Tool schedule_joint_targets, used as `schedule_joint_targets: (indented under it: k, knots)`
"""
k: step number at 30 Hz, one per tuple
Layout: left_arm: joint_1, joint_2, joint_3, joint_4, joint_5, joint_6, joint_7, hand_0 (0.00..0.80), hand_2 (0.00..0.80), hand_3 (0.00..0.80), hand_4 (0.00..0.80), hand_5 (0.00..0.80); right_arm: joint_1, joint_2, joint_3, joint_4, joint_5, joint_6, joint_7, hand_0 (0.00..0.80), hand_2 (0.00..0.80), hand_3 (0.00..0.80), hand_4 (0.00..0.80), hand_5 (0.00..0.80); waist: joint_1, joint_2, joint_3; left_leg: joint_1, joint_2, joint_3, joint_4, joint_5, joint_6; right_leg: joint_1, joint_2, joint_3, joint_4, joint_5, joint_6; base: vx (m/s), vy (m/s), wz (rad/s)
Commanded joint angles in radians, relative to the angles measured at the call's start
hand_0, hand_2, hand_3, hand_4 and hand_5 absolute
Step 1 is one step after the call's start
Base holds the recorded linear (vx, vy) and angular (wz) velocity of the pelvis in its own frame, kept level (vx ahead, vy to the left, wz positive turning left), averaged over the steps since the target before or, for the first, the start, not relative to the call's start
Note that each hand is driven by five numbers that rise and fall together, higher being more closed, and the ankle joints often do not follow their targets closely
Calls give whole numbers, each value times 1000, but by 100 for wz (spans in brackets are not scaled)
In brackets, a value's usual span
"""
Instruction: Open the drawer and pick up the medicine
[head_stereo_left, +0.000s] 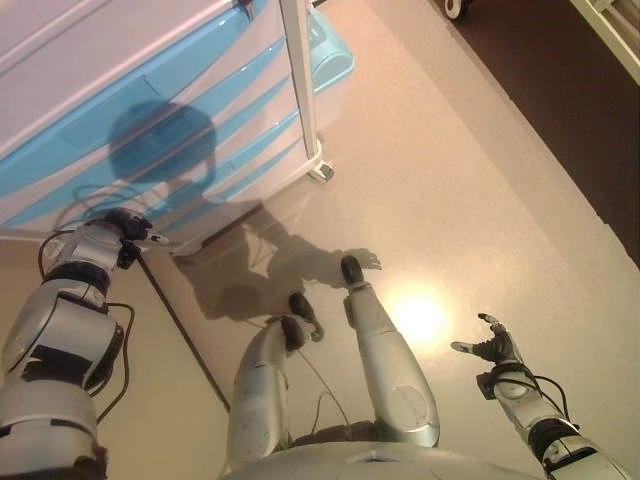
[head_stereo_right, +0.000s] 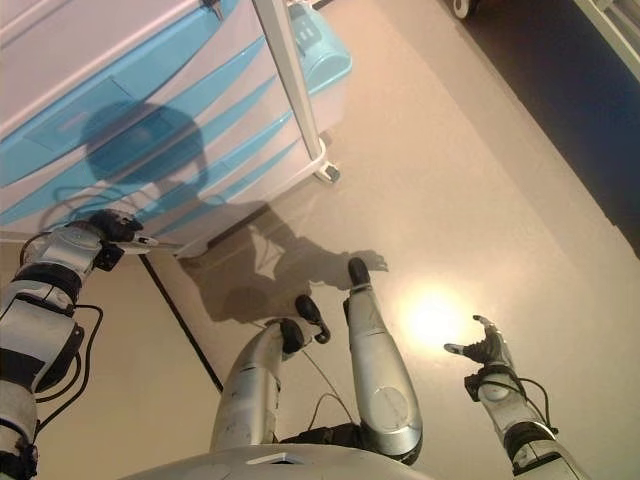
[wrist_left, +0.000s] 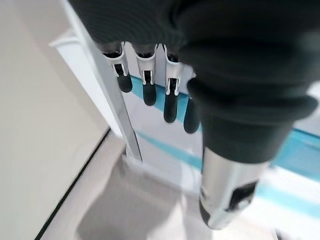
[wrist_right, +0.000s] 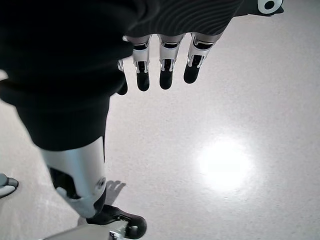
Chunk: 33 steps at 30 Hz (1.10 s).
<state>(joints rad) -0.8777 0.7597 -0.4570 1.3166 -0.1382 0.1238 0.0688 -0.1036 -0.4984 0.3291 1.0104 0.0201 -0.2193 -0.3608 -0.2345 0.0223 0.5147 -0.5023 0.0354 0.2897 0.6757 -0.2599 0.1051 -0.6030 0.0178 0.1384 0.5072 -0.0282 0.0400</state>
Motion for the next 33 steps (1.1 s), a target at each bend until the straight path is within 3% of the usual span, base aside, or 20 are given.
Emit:
schedule_joint_targets:
  k: [1, 5, 6, 9, 10, 13, 17, 22, 28, 33]
  knots:
    - [-226, 190, 75, -8, -50, -88, 171, 0, 0, 0, 0, 0, 45, -2, 34, 13, 42, -15, -28, 0, 0, 0, 0, 0, -32, -26, -47, 61, -52, -48, -129, 38, 8, 41, 10, 0, -1, -24, -37, -5, -16, -15]
    - [-150, 164, 88, -105, -158, -72, 19, 0, 0, 0, 0, 0, 37, 5, 21, -14, 10, 1, -16, 0, 0, 0, 0, 0, -18, -17, -53, 101, -64, -57, -186, 59, 1, 67, 12, -2, -35, -14, -30, -23, -30, -10]
    - [-121, 160, 101, -137, -207, -69, -8, 0, 0, 0, 0, 0, 36, 6, 16, -17, 0, 1, -13, 0, 0, 0, 0, 0, -13, -21, -56, 102, -65, -48, -207, 93, 3, 70, 7, -4, -59, 17, -33, -84, -83, 0]
    - [30, 128, 153, -283, -343, -95, -95, 0, 0, 0, 0, 0, 45, 22, -6, -12, -20, -14, -6, 0, 0, 0, 0, 0, 17, -9, -72, 153, -74, -76, -277, 122, -10, 127, -6, -24, -114, 25, -28, -22, -124, 17]
    - [98, 100, 184, -335, -385, -141, -138, 0, 0, 0, 0, 0, 50, 32, -15, -15, -24, -18, 1, 0, 0, 0, 0, 0, 33, -6, -81, 173, -79, -91, -304, 134, -16, 153, -12, -37, -137, 26, -25, 6, -151, 22]
    - [287, 18, 246, -515, -576, -176, -266, 0, 0, 0, 0, 0, 63, 57, -37, -13, -24, -33, 23, 0, 0, 0, 0, 0, 76, 4, -112, 233, -90, -132, -385, 165, -29, 236, -30, -79, -207, 29, -24, 33, -171, 25]
    - [560, -152, 310, -597, -599, -208, -375, 0, 0, 0, 0, 0, 72, 92, -76, -4, 12, -40, 91, 0, 0, 0, 0, 0, 140, 16, -188, 333, -97, -201, -499, 211, -54, 378, -43, -136, -310, 26, -28, 105, -166, 35]
    - [758, -314, 340, -468, -488, -208, -418, 0, 0, 0, 0, 0, 98, 136, -89, 34, 3, -57, 213, 0, 0, 0, 0, 0, 203, 19, -298, 433, -86, -261, -611, 248, -76, 513, -40, -196, -393, 9, -43, 141, -117, 35]
    - [844, -416, 368, -231, -355, -279, -369, 0, 0, 0, 0, 0, 104, 183, -124, 137, 163, -7, 415, 0, 0, 0, 0, 0, 237, 10, -390, 489, -82, -294, -640, 255, -90, 602, -41, -239, -432, -15, -56, 50, -43, 39]
    - [859, -462, 343, -104, -237, -345, -346, 0, 0, 0, 0, 0, 89, 210, -138, 233, 137, 34, 480, 0, 0, 0, 0, 0, 258, -10, -434, 521, -95, -314, -641, 241, -91, 657, -43, -262, -483, -5, -53, -9, -12, 25]
